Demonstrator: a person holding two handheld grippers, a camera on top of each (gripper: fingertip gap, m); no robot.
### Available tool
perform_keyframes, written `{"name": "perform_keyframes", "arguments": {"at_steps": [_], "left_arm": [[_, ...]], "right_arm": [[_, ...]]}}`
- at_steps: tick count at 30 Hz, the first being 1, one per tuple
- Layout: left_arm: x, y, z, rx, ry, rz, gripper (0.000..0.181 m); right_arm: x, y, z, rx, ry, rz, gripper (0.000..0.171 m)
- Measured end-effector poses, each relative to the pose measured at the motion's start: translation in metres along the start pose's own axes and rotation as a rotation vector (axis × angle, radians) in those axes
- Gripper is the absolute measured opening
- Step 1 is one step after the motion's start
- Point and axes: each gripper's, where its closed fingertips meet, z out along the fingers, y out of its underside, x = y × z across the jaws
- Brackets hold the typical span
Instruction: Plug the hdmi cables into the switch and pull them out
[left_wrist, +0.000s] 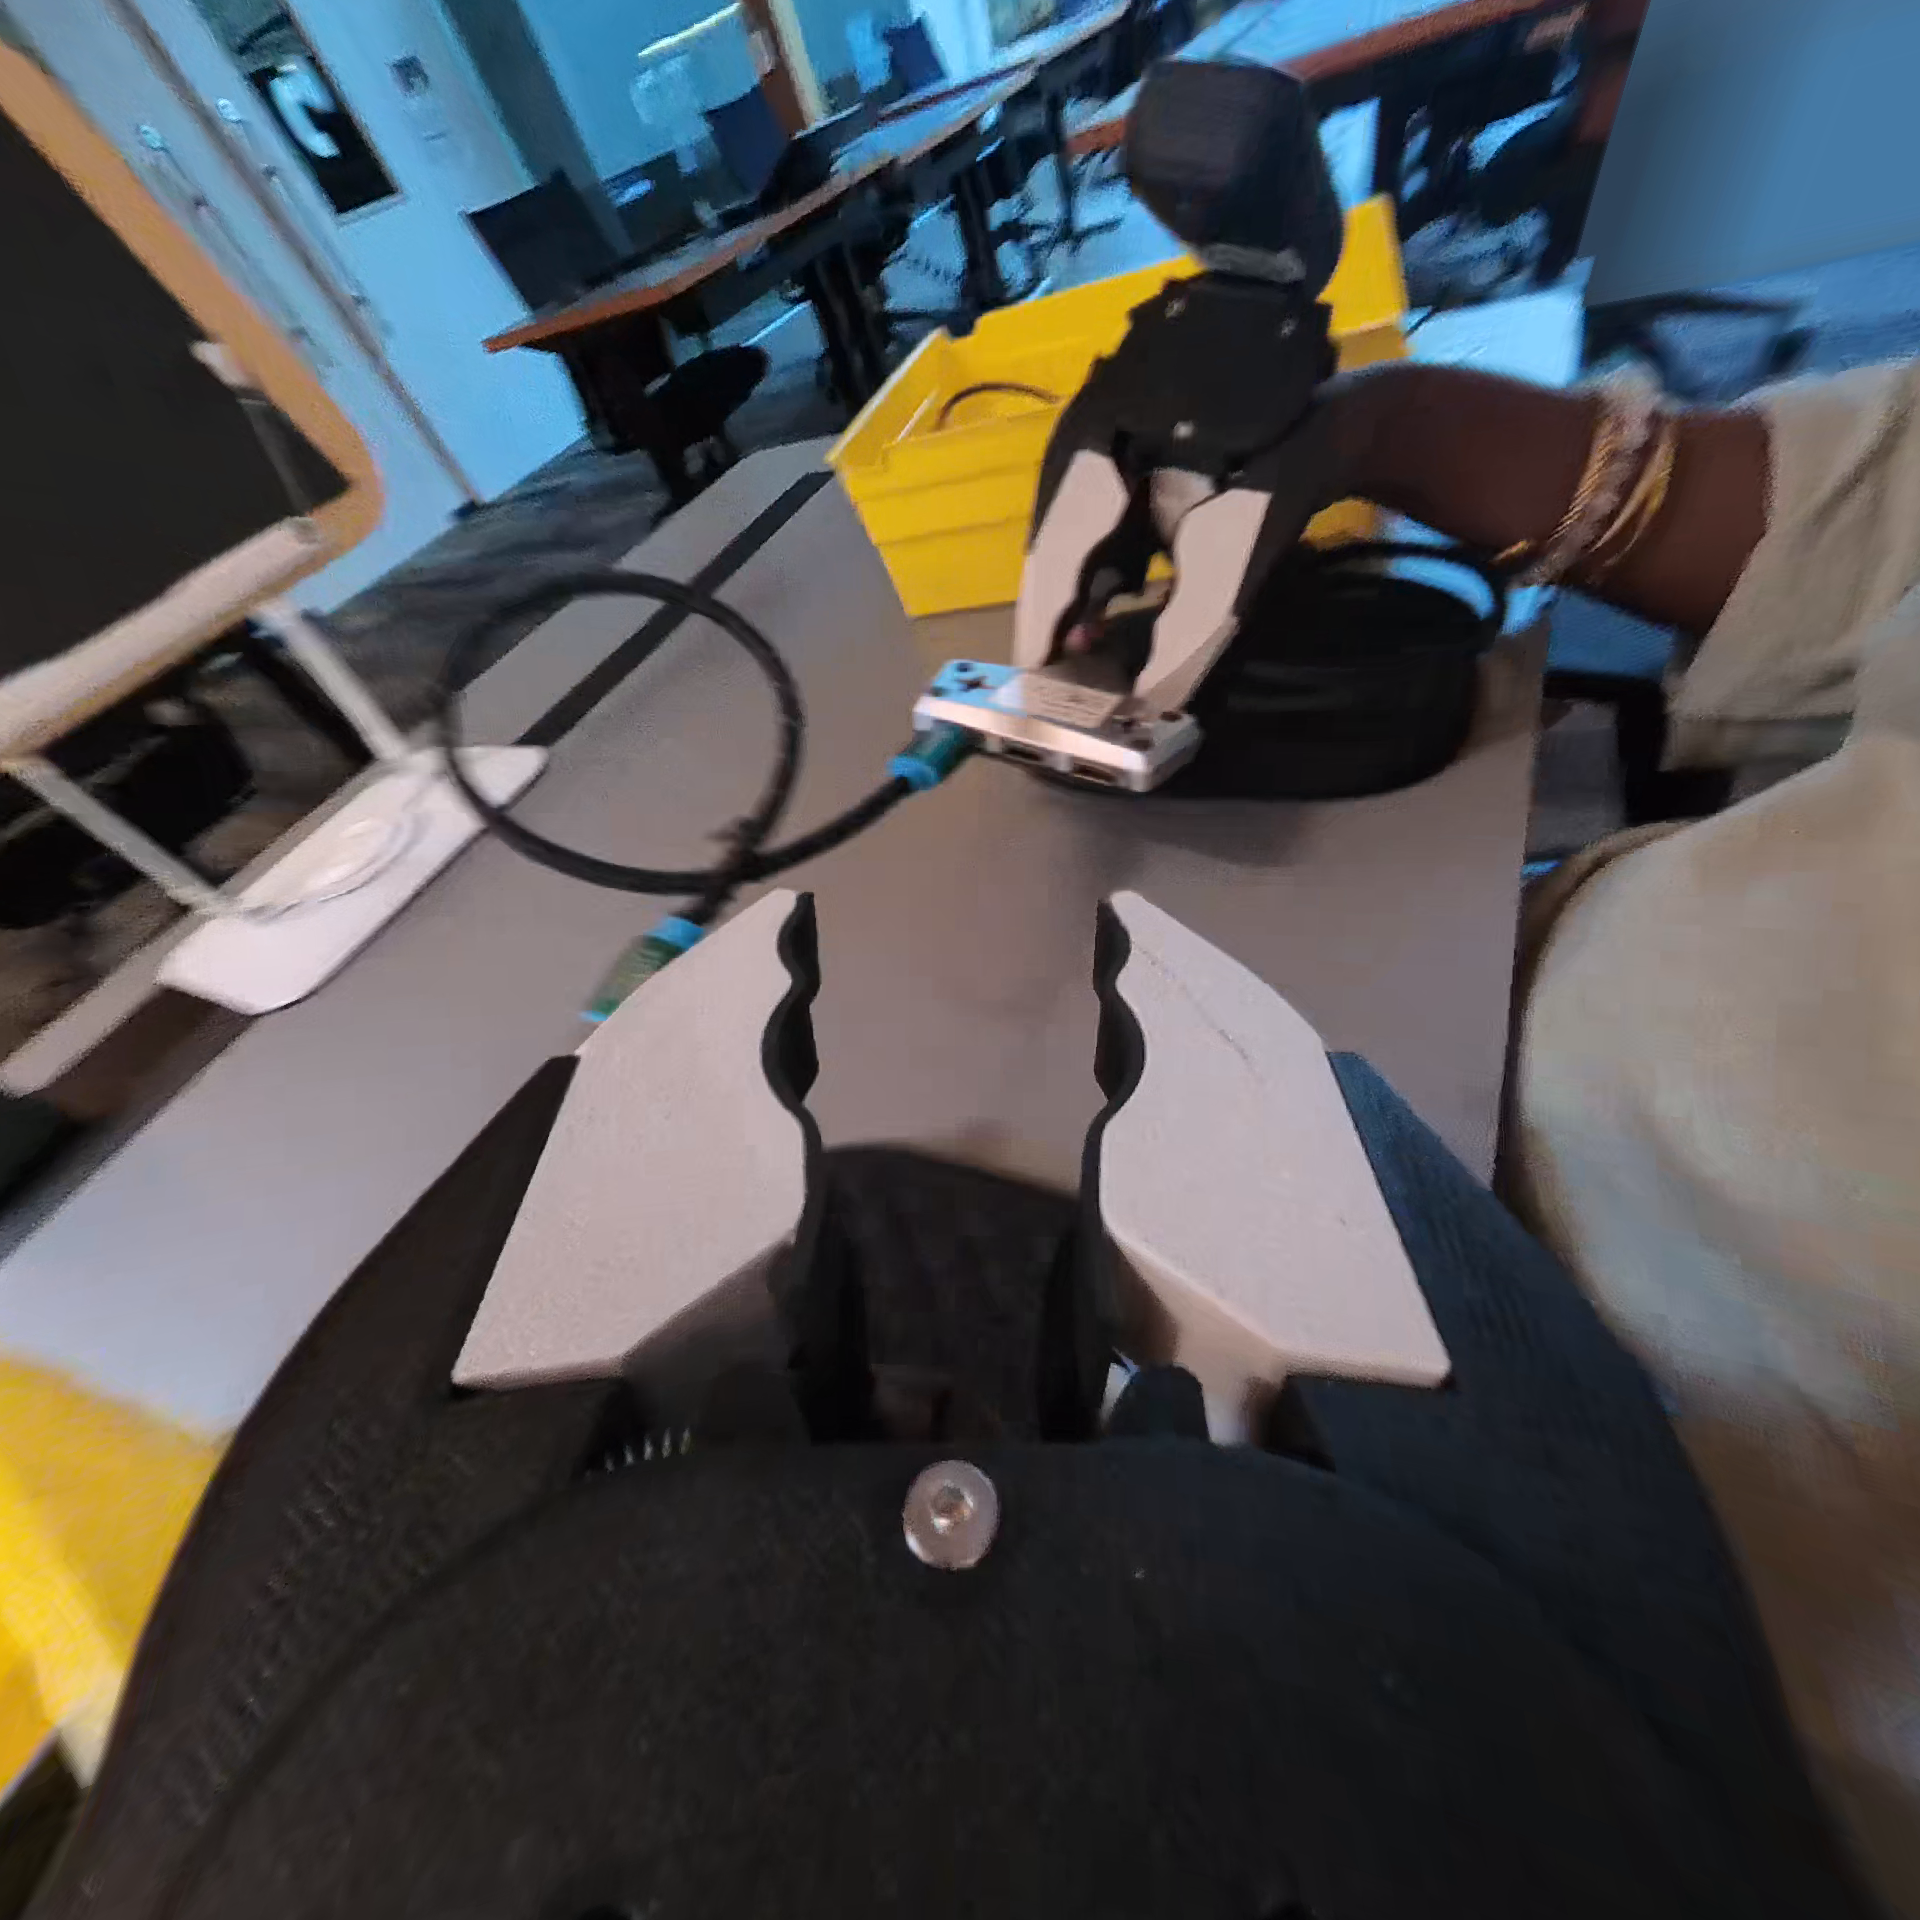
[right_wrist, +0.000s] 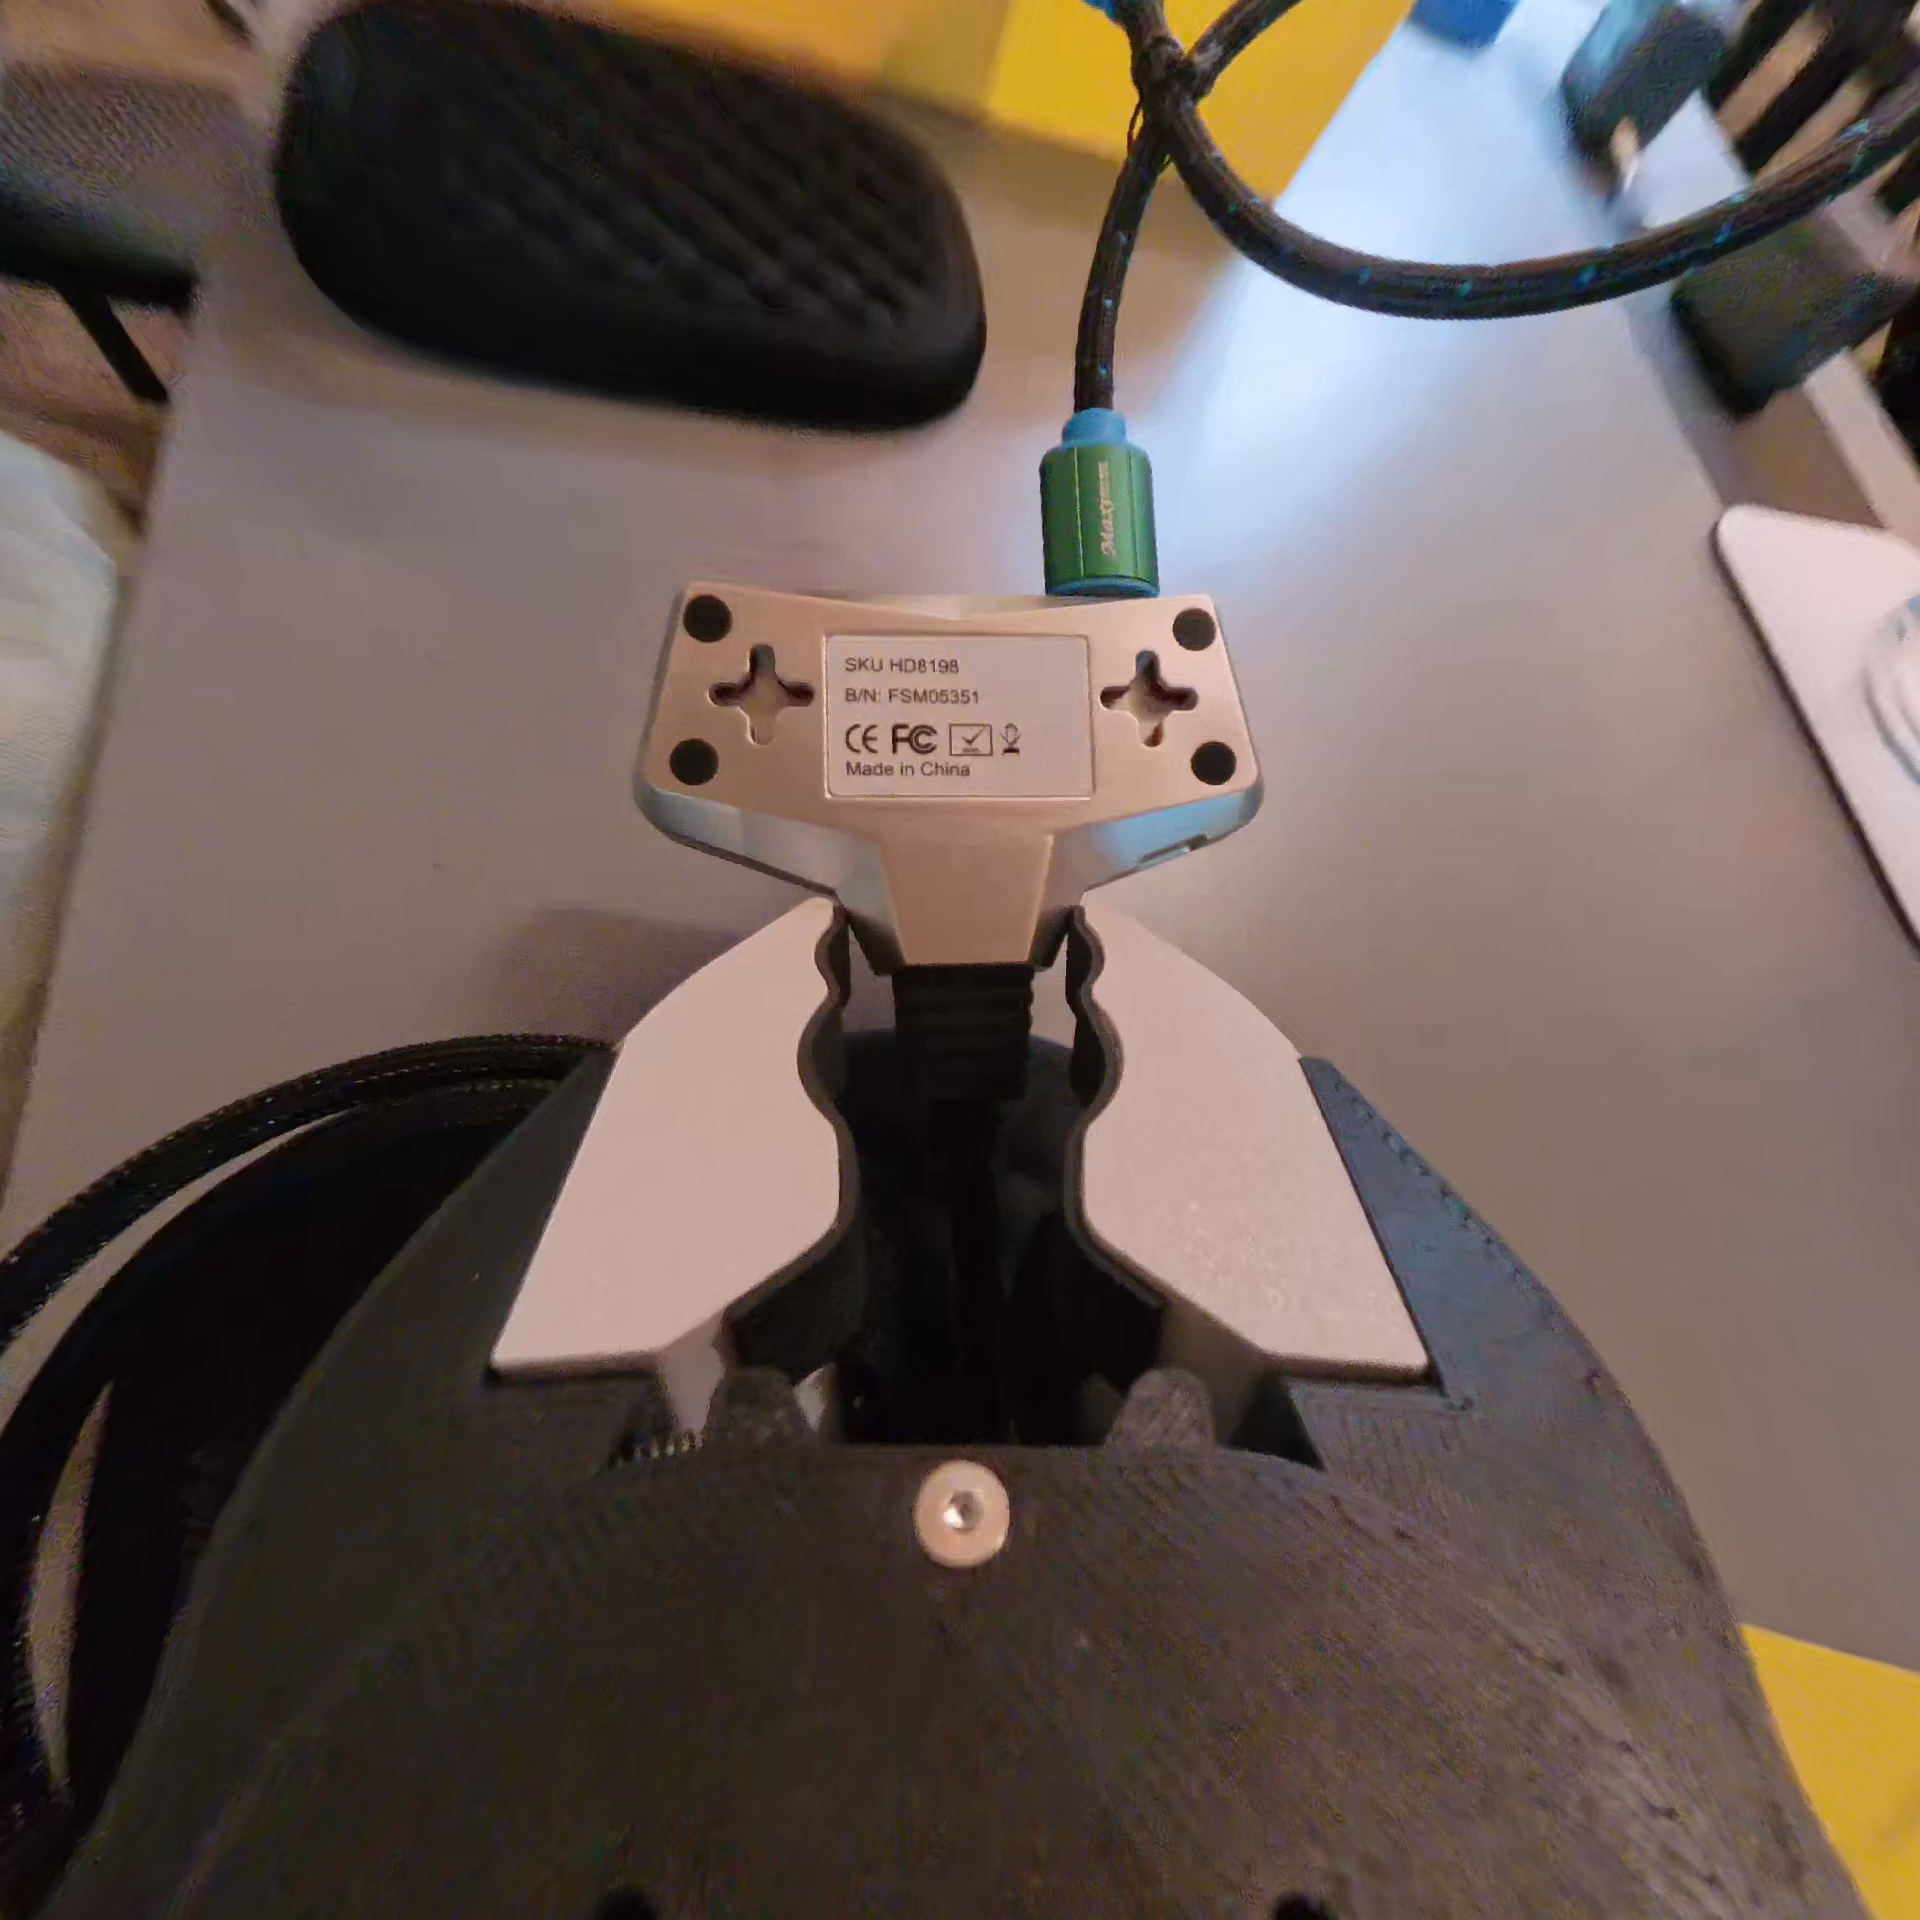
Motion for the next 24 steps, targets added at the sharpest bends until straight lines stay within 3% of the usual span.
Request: {"name": "perform_keyframes", "arguments": {"at_steps": [2,4,6,7,8,11,13,19,21,22,24], "left_arm": [[-0.025,0.003,-0.035,-0.069,-0.177,0.036,0.048],[-0.074,0.021,-0.086,-0.194,-0.512,-0.013,0.040],[-0.124,0.057,-0.161,-0.386,-0.945,-0.163,0.038],[-0.136,0.077,-0.195,-0.475,-1.096,-0.234,0.041],[-0.139,0.093,-0.213,-0.526,-1.144,-0.287,0.044],[-0.144,0.117,-0.208,-0.448,-1.031,-0.357,0.045],[-0.151,0.128,-0.199,-0.408,-1.001,-0.399,0.045],[-0.186,0.184,-0.183,-0.641,-0.892,-0.468,0.043],[-0.197,0.197,-0.180,-0.701,-0.868,-0.491,0.031],[-0.197,0.199,-0.174,-0.700,-0.827,-0.506,0.013],[-0.200,0.183,-0.171,-0.606,-0.849,-0.487,0.008]], "right_arm": [[-0.002,0.011,0.009,-0.110,0.007,-0.021,0.041],[-0.003,0.022,0.015,-0.207,0.012,-0.043,0.040],[-0.002,0.029,0.019,-0.265,0.029,-0.059,0.040],[-0.002,0.029,0.019,-0.271,0.035,-0.065,0.040],[-0.002,0.025,0.017,-0.254,0.040,-0.076,0.042],[0.000,0.007,0.005,-0.147,0.068,-0.108,0.065],[0.005,-0.004,-0.010,-0.085,0.118,-0.104,0.071],[0.003,-0.029,-0.057,0.055,0.296,-0.150,0.072],[-0.003,-0.034,-0.068,0.090,0.345,-0.167,0.071],[-0.007,-0.036,-0.072,0.111,0.368,-0.171,0.070],[-0.010,-0.043,-0.076,0.158,0.406,-0.212,0.066]]}}
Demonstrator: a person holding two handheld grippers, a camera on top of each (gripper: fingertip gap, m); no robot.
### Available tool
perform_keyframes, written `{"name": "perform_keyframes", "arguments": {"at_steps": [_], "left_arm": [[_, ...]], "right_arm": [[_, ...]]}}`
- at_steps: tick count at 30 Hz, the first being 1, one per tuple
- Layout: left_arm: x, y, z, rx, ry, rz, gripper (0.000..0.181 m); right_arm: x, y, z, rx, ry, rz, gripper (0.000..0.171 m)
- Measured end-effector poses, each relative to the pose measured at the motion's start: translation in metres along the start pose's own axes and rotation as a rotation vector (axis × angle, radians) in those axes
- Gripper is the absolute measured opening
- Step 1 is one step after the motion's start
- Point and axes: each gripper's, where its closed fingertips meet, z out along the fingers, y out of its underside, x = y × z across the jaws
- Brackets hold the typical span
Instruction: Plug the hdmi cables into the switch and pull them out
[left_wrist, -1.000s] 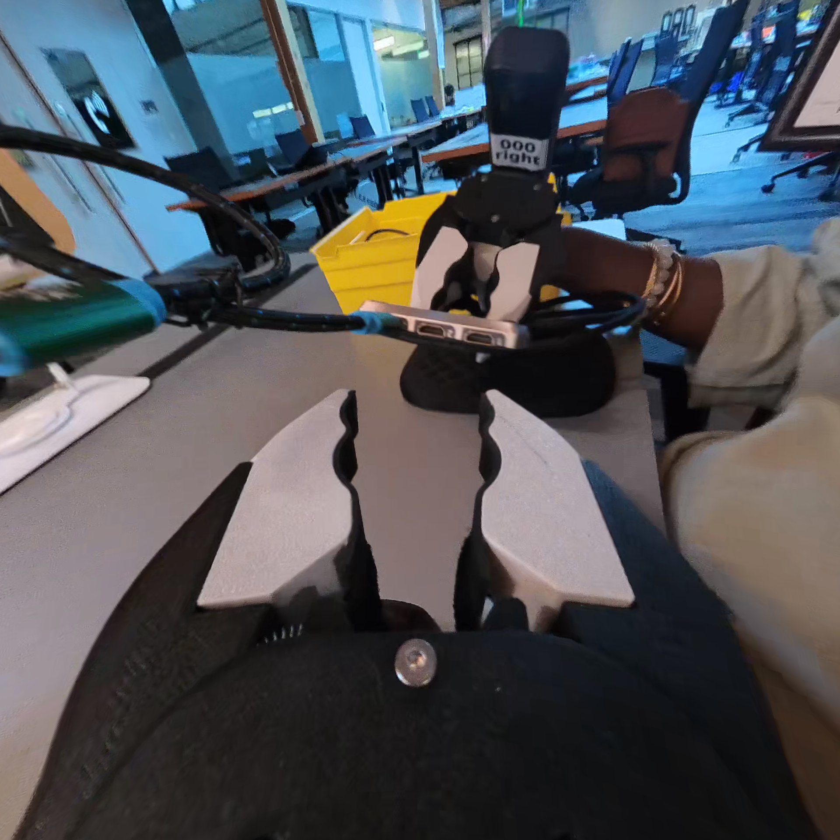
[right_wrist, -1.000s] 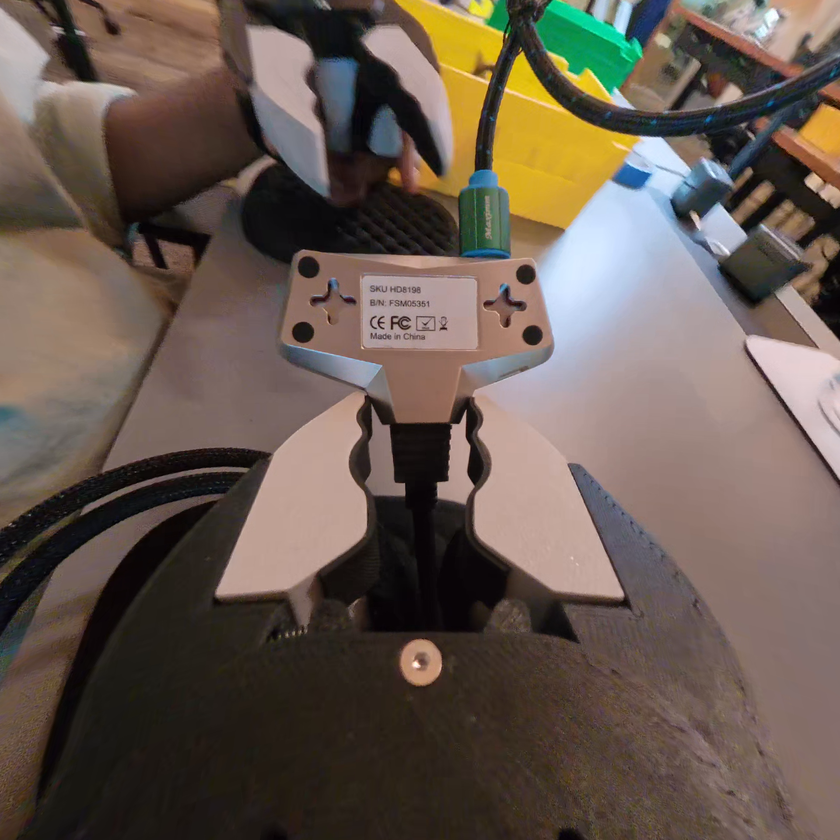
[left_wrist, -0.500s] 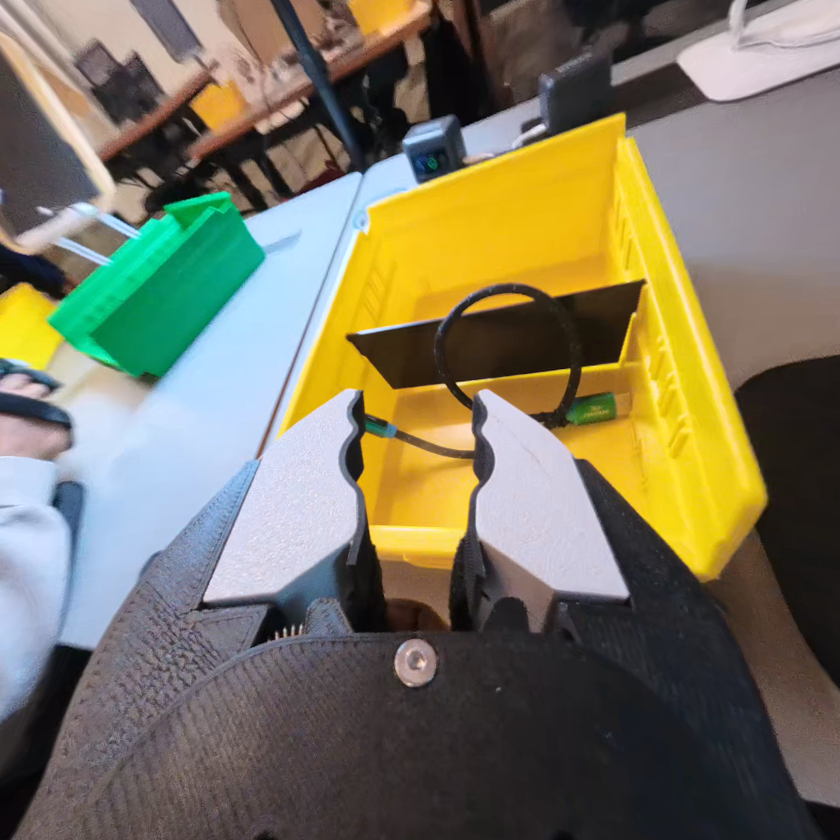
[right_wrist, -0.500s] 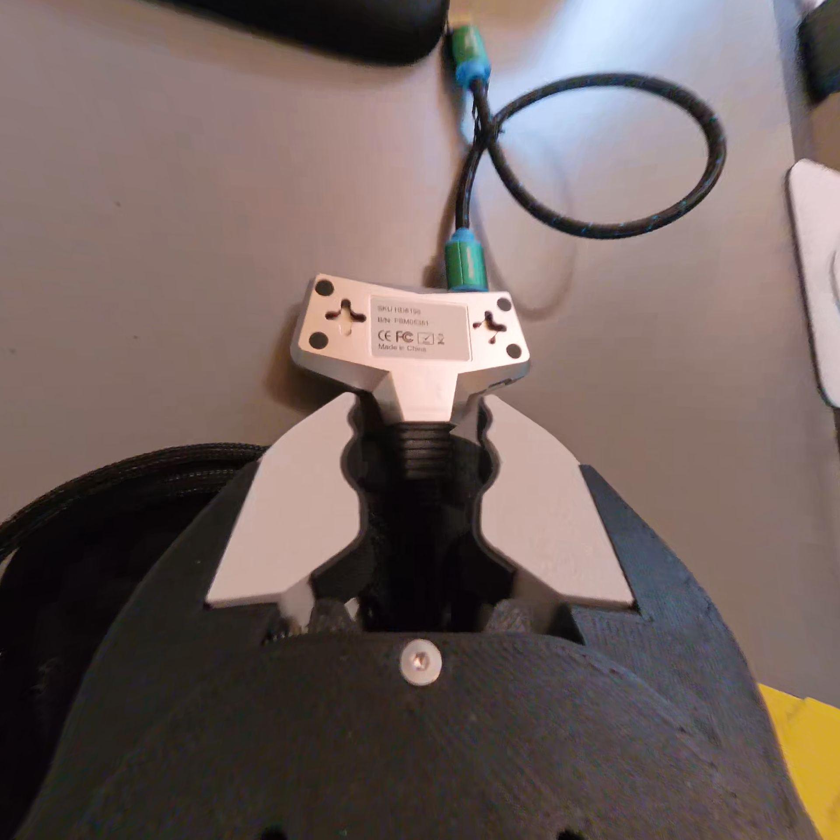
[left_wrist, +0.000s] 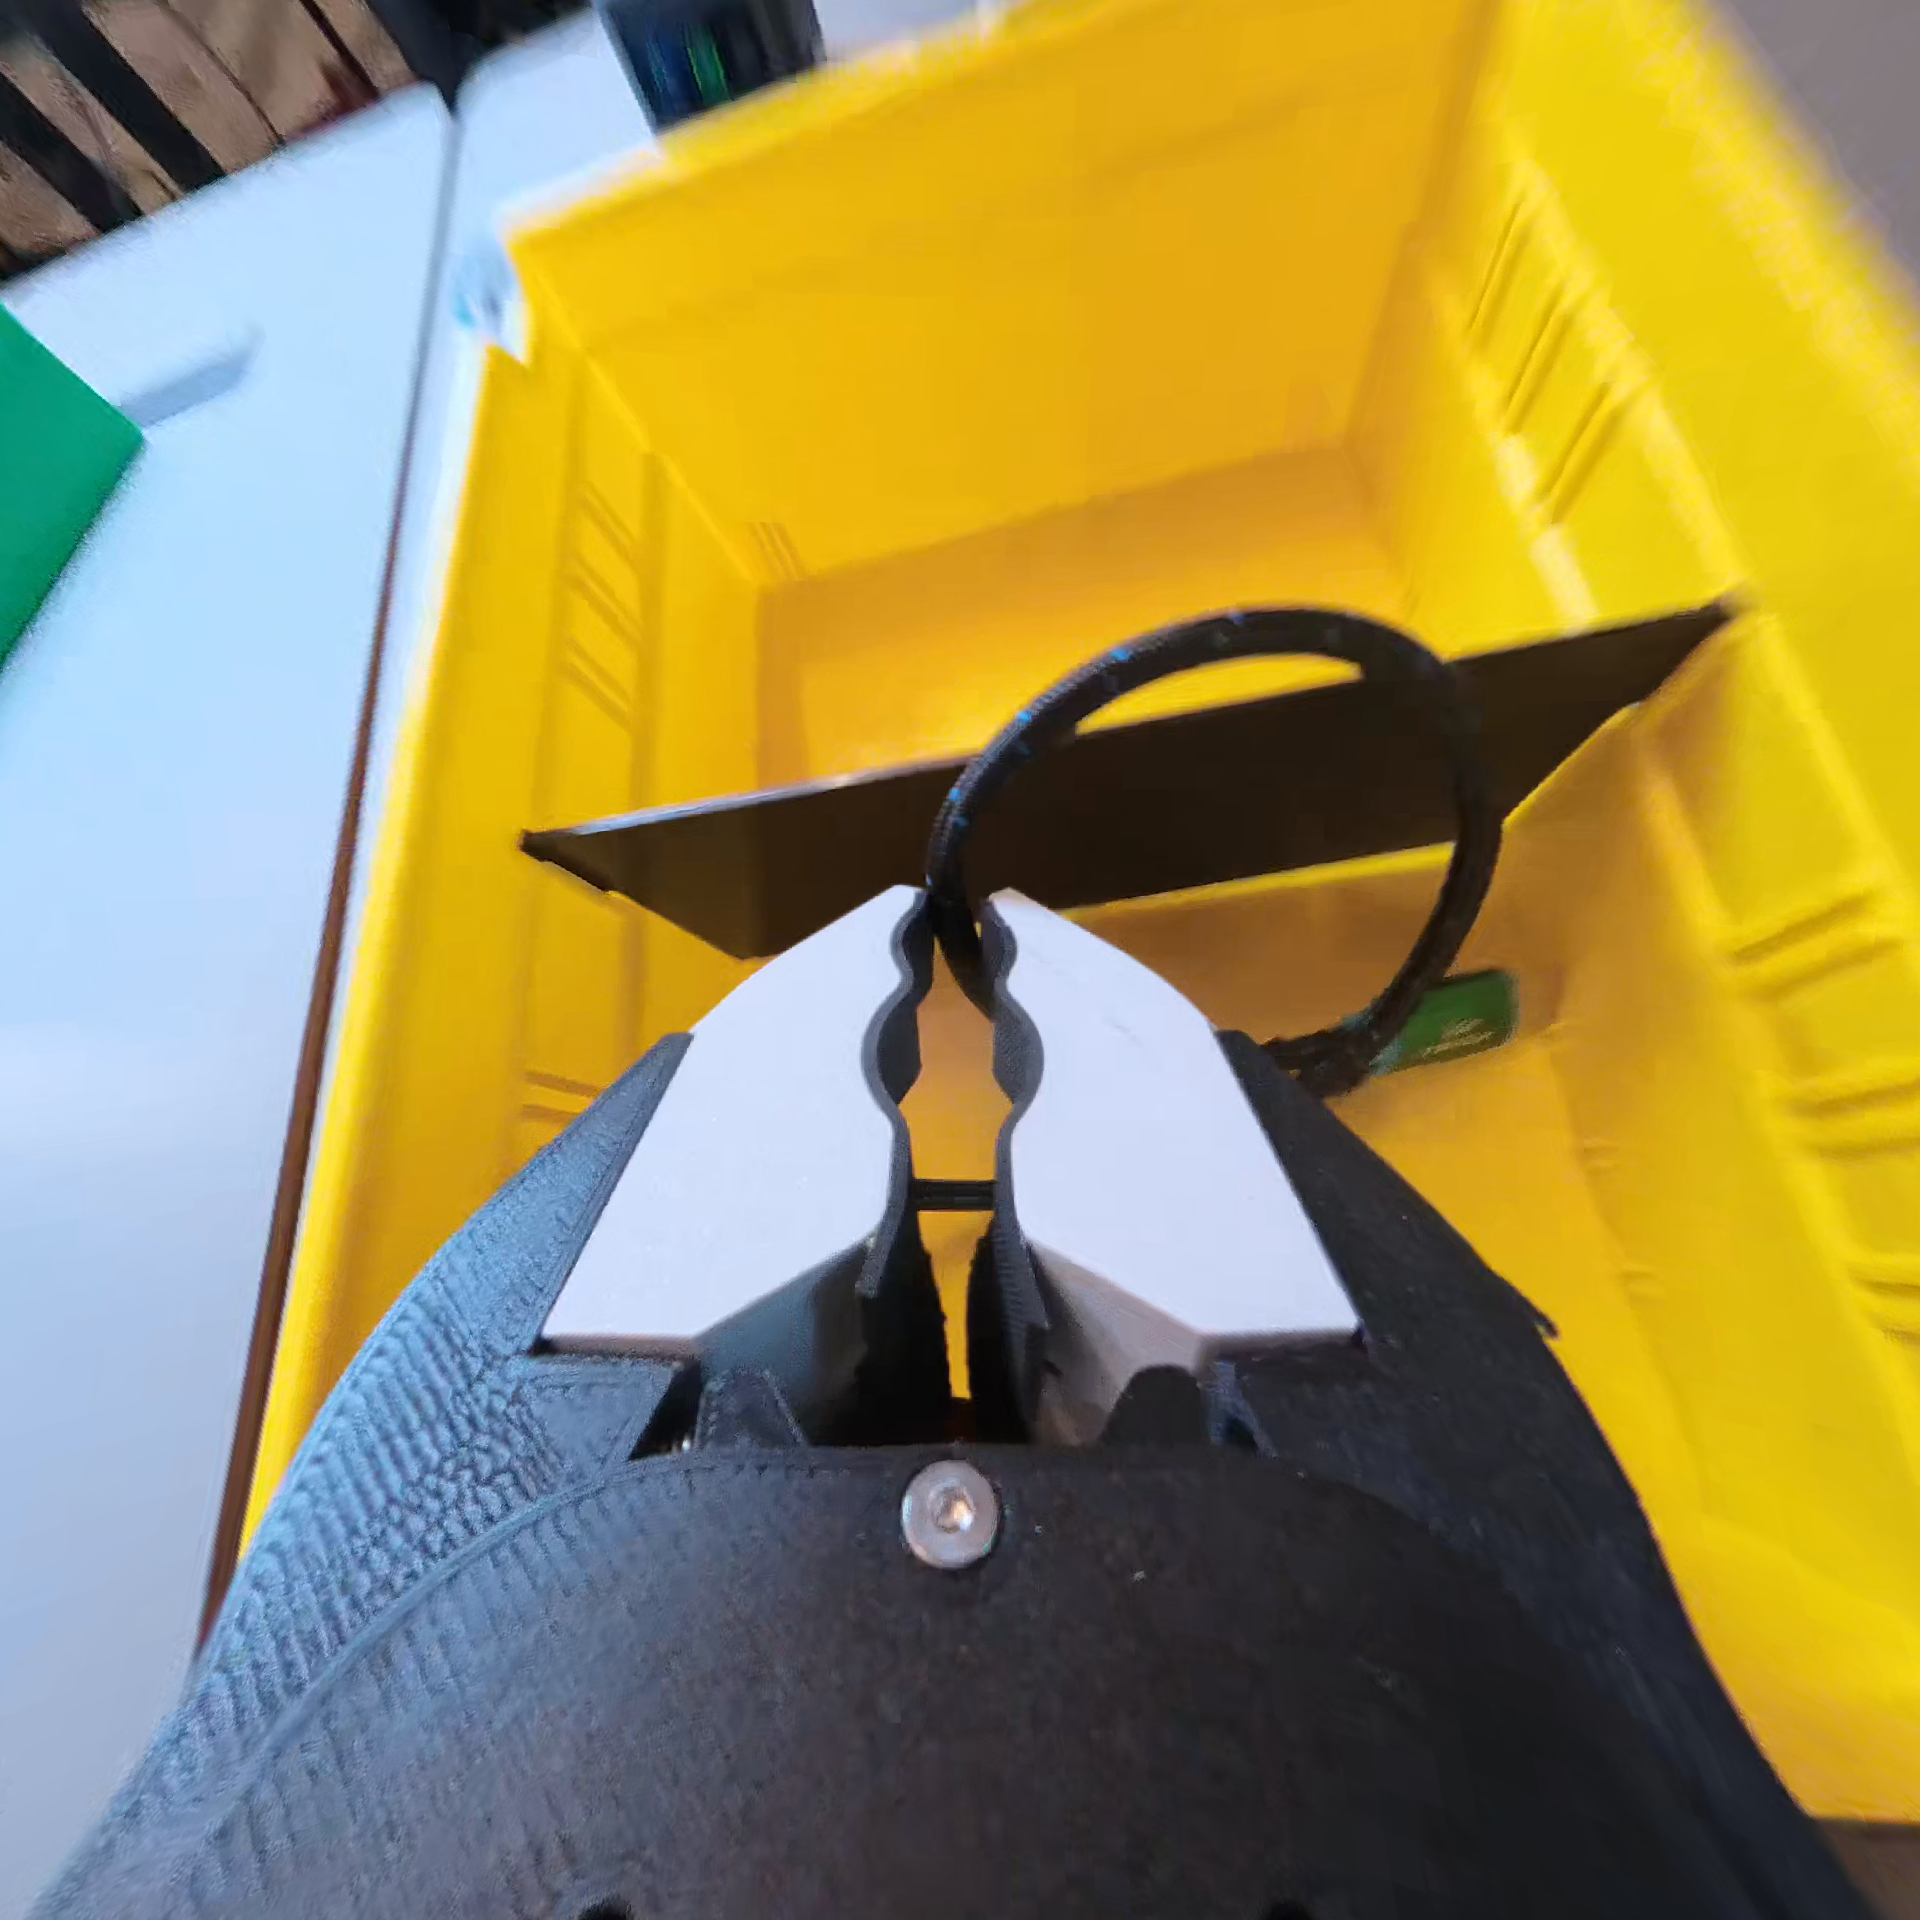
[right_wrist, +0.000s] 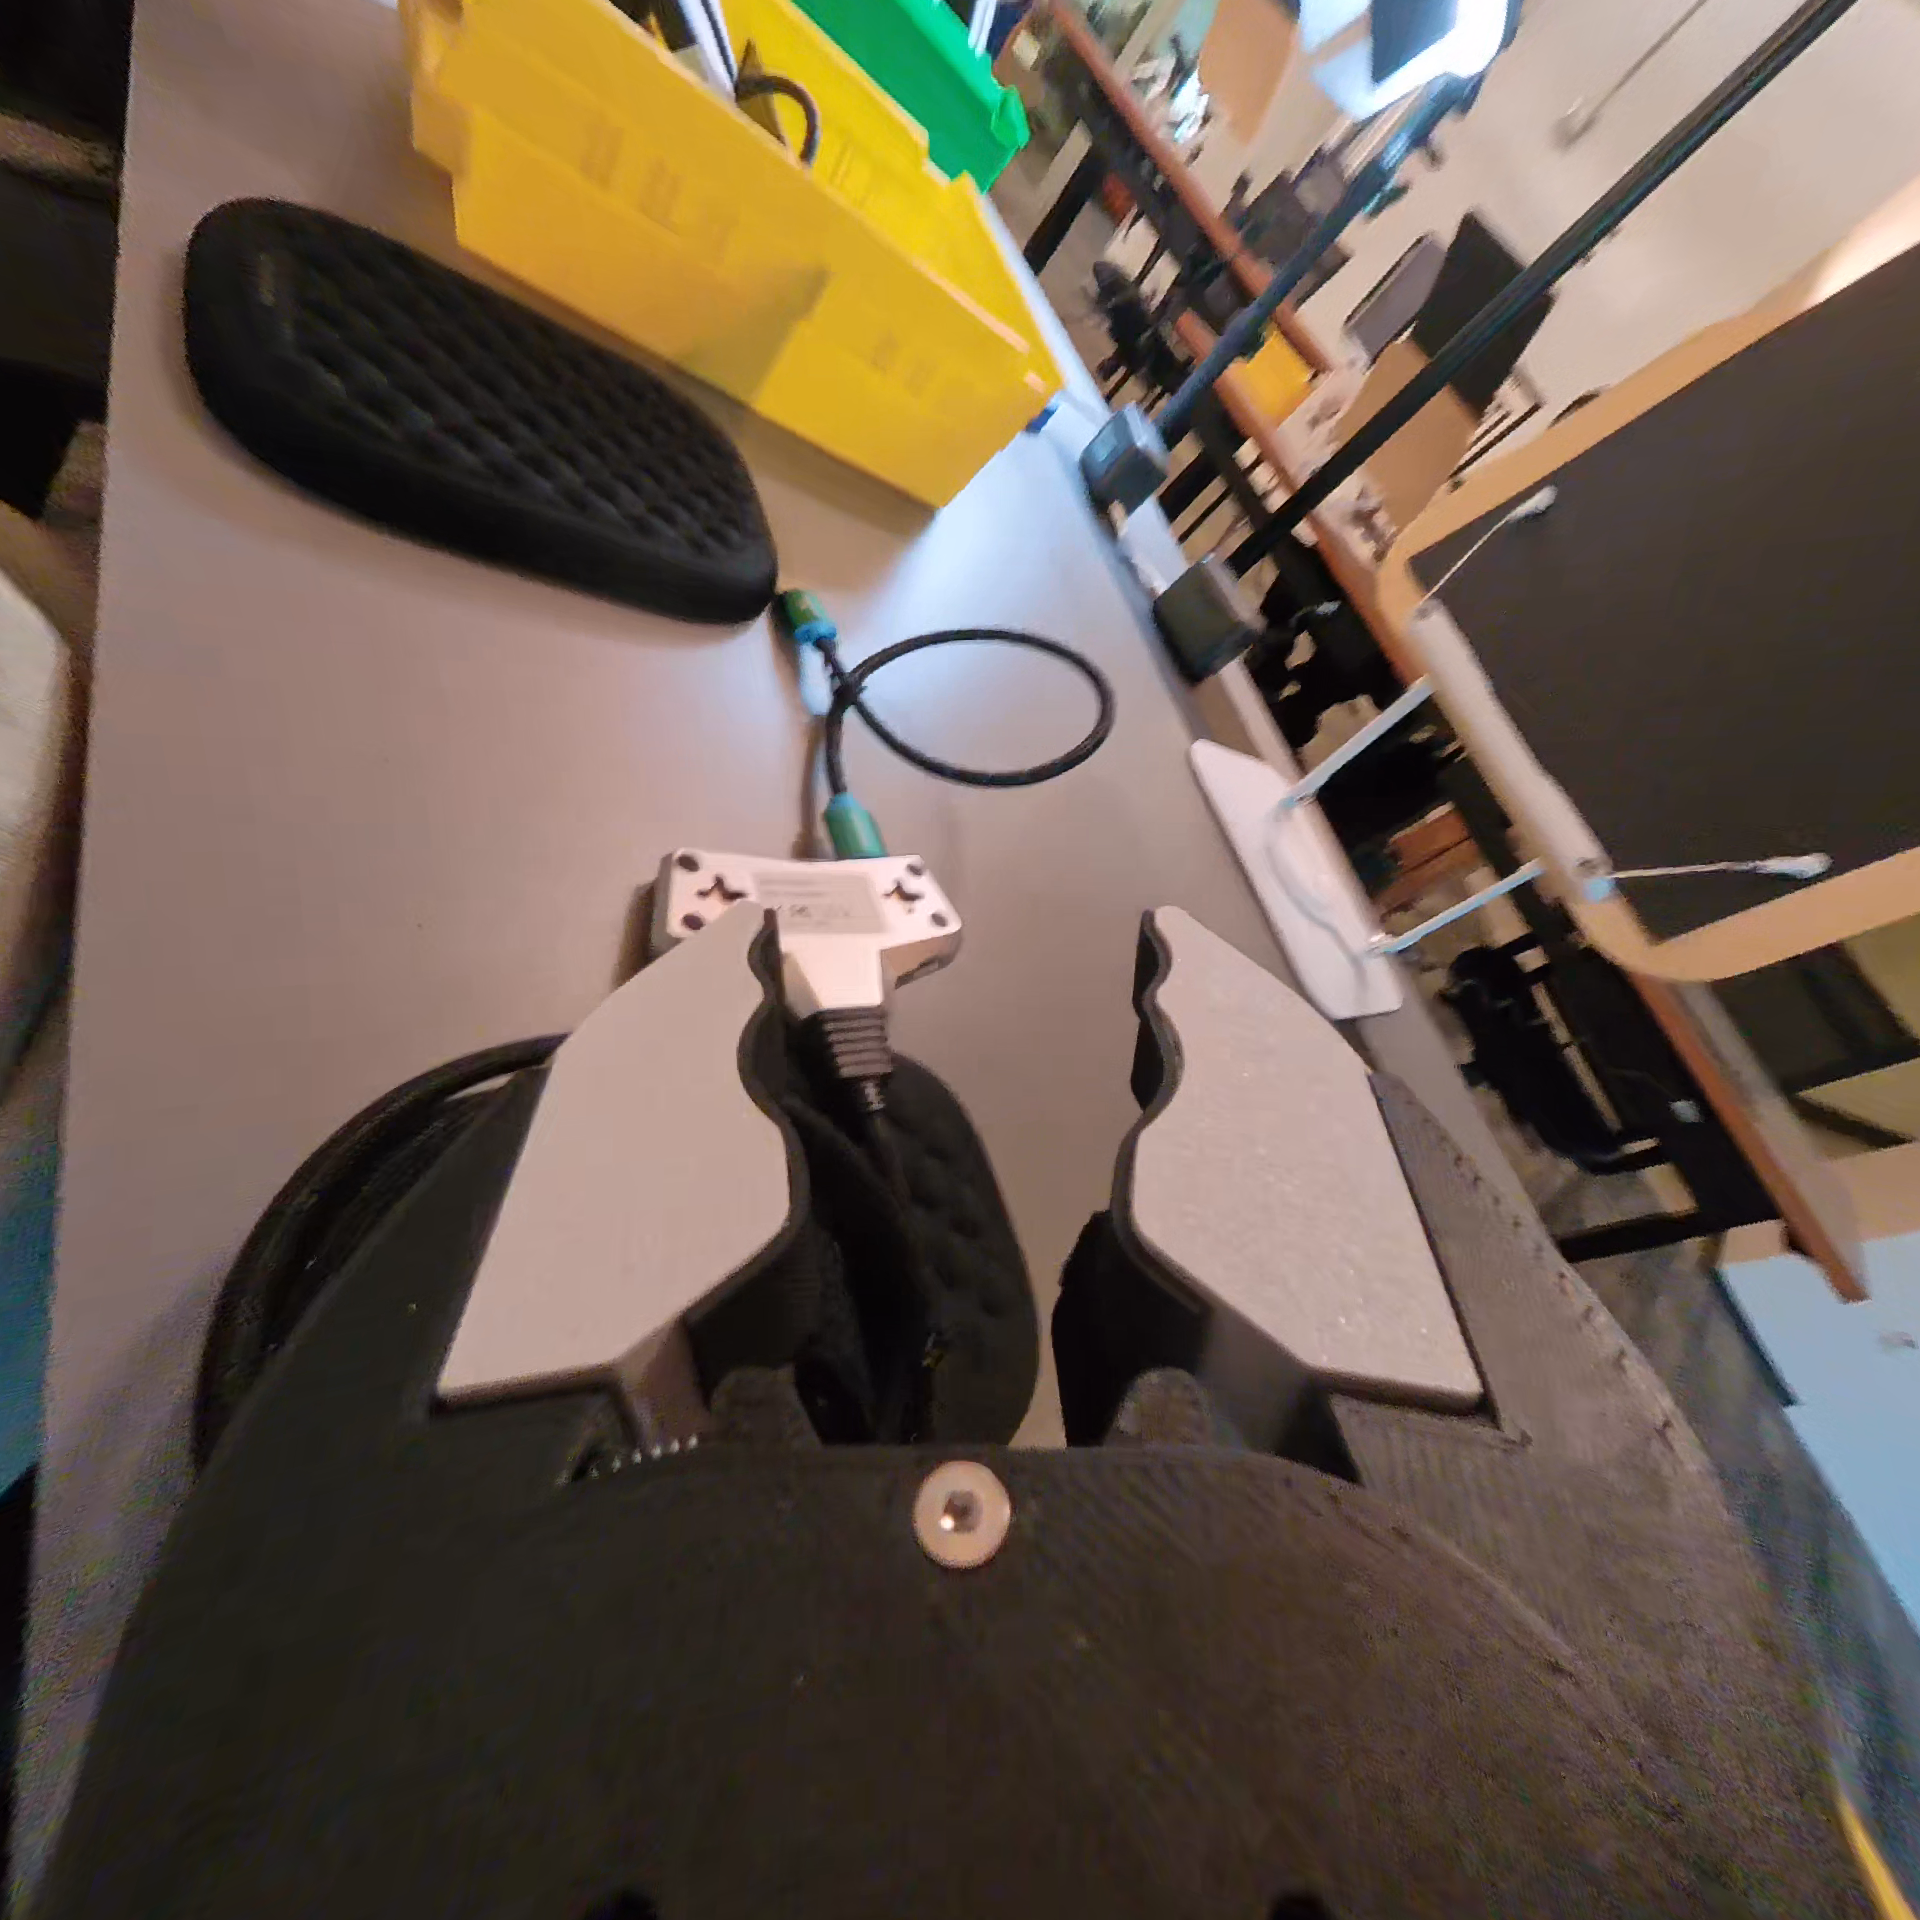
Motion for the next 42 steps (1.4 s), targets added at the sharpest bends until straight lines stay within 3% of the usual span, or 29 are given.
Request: {"name": "perform_keyframes", "arguments": {"at_steps": [2,6,9,12,17,21,26,31,32,33,40,42], "left_arm": [[-0.004,-0.027,-0.029,0.207,-0.074,-0.051,0.007],[-0.006,-0.075,-0.123,0.697,-0.206,-0.130,0.007],[0.033,-0.105,-0.195,1.084,-0.061,-0.148,0.006],[0.074,-0.119,-0.230,1.239,0.126,-0.203,0.007],[0.130,-0.133,-0.234,1.290,0.293,-0.254,0.007],[0.185,-0.143,-0.213,1.220,0.527,-0.286,0.006],[0.233,-0.146,-0.199,1.177,0.698,-0.292,0.007],[0.259,-0.146,-0.199,1.176,0.720,-0.231,0.007],[0.263,-0.146,-0.200,1.178,0.724,-0.223,0.006],[0.265,-0.146,-0.201,1.180,0.725,-0.220,0.007],[0.269,-0.144,-0.221,1.270,0.806,-0.162,0.016],[0.278,-0.139,-0.225,1.241,0.938,-0.131,0.016]], "right_arm": [[0.012,-0.011,0.002,0.041,0.086,-0.007,0.063],[0.006,-0.027,0.012,0.090,0.113,-0.052,0.062],[-0.004,-0.040,0.024,0.115,0.110,-0.096,0.061],[-0.014,-0.061,0.034,0.177,0.114,-0.121,0.061],[-0.028,-0.121,0.035,0.472,0.176,-0.069,0.056],[-0.036,-0.138,0.036,0.555,0.207,-0.054,0.053],[-0.028,-0.149,0.023,0.778,0.078,0.310,0.044],[-0.034,-0.140,0.033,0.643,0.105,0.177,0.038],[-0.036,-0.138,0.036,0.606,0.108,0.147,0.032],[-0.036,-0.137,0.036,0.590,0.129,0.120,0.014],[-0.008,-0.134,0.005,0.656,0.344,0.059,0.011],[0.001,-0.132,-0.007,0.700,0.412,0.062,0.011]]}}
